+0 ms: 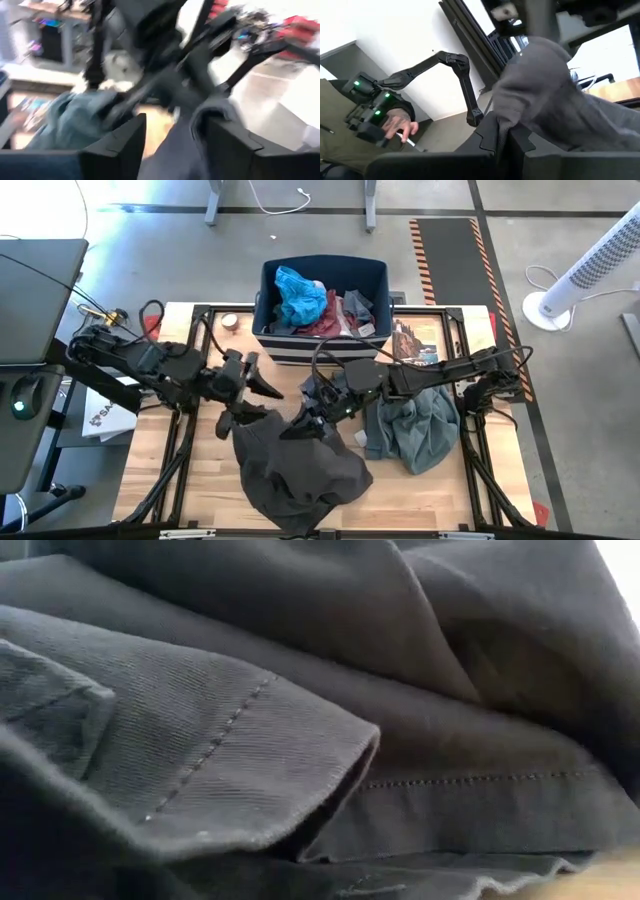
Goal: Sort clothes
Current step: Fold the dark grey short
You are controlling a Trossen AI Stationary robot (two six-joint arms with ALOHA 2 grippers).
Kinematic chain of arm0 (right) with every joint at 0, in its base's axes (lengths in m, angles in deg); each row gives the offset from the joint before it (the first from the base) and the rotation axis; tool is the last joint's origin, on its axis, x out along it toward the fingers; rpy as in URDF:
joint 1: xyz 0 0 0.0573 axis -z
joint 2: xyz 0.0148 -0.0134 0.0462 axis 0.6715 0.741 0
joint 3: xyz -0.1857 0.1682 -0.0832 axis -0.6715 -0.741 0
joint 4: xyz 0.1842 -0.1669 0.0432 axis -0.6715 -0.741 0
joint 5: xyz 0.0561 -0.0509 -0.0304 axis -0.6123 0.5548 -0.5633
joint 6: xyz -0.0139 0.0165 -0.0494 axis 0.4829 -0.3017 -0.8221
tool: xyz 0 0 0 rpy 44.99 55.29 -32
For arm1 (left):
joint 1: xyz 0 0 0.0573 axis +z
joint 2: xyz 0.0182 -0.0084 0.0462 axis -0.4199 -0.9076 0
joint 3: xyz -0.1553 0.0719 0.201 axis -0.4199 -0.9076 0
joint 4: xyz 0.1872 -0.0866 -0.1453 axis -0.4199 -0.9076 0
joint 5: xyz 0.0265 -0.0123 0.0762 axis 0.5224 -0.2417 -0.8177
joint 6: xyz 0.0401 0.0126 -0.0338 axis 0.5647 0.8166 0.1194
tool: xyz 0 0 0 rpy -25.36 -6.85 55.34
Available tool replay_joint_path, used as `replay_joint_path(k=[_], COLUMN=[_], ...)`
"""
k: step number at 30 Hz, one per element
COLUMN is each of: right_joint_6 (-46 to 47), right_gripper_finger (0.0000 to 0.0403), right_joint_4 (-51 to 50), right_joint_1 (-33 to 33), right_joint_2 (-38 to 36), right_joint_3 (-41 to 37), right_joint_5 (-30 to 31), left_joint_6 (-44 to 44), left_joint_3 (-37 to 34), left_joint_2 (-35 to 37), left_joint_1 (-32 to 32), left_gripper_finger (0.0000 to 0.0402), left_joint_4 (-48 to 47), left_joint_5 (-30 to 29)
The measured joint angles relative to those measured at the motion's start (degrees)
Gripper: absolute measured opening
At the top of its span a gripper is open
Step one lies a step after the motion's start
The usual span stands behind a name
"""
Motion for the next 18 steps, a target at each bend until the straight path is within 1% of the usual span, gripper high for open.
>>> replay_joint_path(k=[2,5,7,10,13,16,18], right_joint_6=[-1.0,-2.8,-4.1,-5.6,-7.2,-8.8,-9.2], right_gripper_finger=[0.0002,0.0002,0.0002,0.0001,0.0001,0.0001,0.0001], right_joint_4=[-0.6,-2.1,-3.6,-6.2,-8.8,-11.5,-13.1], right_joint_1=[0.0,0.0,-0.1,-0.1,-0.3,-0.6,-0.8], right_joint_2=[-1.2,-3.5,-5.2,-7.7,-10.1,-12.6,-14.2], right_joint_3=[0.0,0.0,0.0,0.1,0.1,0.1,0.1], right_joint_5=[0.5,1.8,2.9,4.6,7.4,10.0,11.3], left_joint_6=[-1.4,-1.9,-1.8,-0.8,-0.9,-1.9,-3.9], left_joint_3=[0.0,0.0,0.0,0.0,0.0,-1.2,-3.5], left_joint_2=[1.1,2.9,4.3,6.6,9.5,11.8,13.2], left_joint_1=[-0.3,-1.0,-1.5,-2.2,-2.4,-2.5,-2.5], left_gripper_finger=[0.0209,0.0220,0.0222,0.0223,0.0223,0.0223,0.0222], left_joint_4=[-3.7,-6.9,-7.4,-8.2,-8.9,-8.5,-7.6], left_joint_5=[-1.5,-1.7,-3.0,-6.8,-9.9,-10.4,-11.4])
